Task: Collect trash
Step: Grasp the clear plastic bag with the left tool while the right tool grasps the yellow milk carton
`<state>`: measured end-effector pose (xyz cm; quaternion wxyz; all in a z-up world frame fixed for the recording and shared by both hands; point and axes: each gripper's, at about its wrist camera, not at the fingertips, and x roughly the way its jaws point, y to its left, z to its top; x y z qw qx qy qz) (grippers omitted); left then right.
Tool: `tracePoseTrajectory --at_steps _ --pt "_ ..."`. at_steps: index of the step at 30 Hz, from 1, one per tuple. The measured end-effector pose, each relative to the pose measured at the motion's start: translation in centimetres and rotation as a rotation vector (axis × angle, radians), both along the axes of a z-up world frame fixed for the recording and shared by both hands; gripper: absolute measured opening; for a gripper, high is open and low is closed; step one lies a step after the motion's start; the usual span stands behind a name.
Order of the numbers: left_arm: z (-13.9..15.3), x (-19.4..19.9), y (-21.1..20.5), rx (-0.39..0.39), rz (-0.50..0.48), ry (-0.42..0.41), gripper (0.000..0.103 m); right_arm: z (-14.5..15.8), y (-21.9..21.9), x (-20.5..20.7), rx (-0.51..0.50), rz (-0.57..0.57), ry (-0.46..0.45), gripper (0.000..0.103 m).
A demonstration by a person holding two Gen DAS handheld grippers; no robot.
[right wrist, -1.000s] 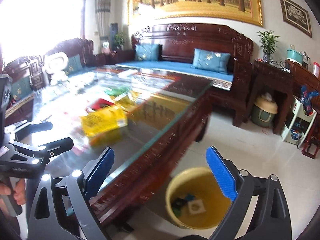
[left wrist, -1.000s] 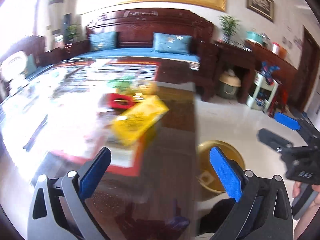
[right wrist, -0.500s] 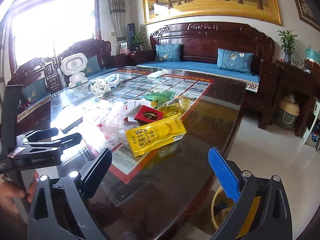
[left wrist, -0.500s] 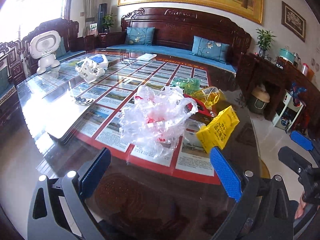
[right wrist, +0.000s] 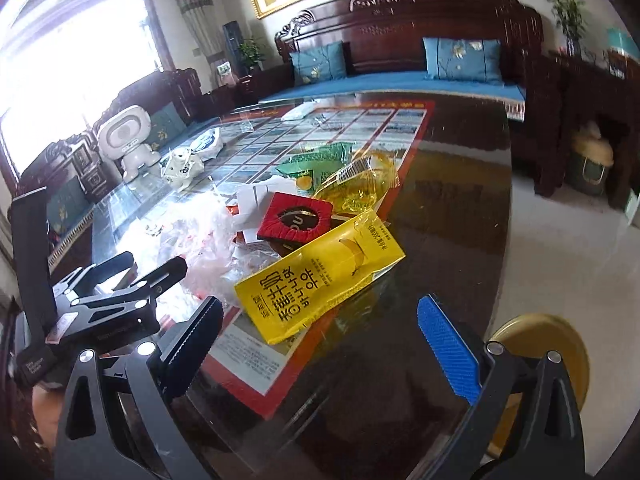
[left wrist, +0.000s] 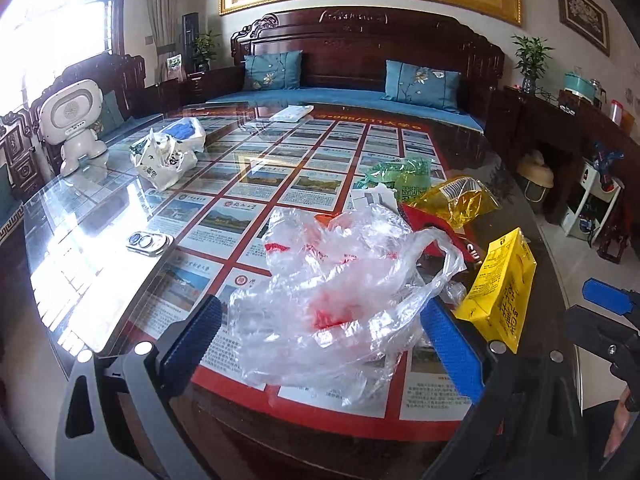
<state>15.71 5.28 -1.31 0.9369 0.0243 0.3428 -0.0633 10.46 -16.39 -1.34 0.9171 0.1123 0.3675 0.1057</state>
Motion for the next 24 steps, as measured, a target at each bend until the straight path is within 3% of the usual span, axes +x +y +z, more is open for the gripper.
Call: tracePoseTrajectory --at_steps 8,9,13,16,24 --pt "-2.2 3.4 -0.5 -0.074 -0.114 0.102 0.098 -1.2 0.7 1.8 0.047 -0.027 0.06 0.094" --pt "-2.4 3.6 -0.4 -0.096 -0.117 0.11 0.096 -1.2 0.8 1.9 0.048 -0.029 0.066 0.094" --pt "-3.1 4.2 0.0 -0.151 -0.135 0.148 0.068 -1.4 0.8 2.5 0.064 -0.053 0.096 0.094" --pt "-3.0 4.0 0.1 -0.155 -0.149 0.141 0.059 -1.7 0.6 2.9 0.101 -0.092 0.126 0.094" --pt "-2.8 3.0 0.0 -0.163 -0.178 0.131 0.053 -2.9 -0.4 4.6 0.232 -0.235 0.25 0.094"
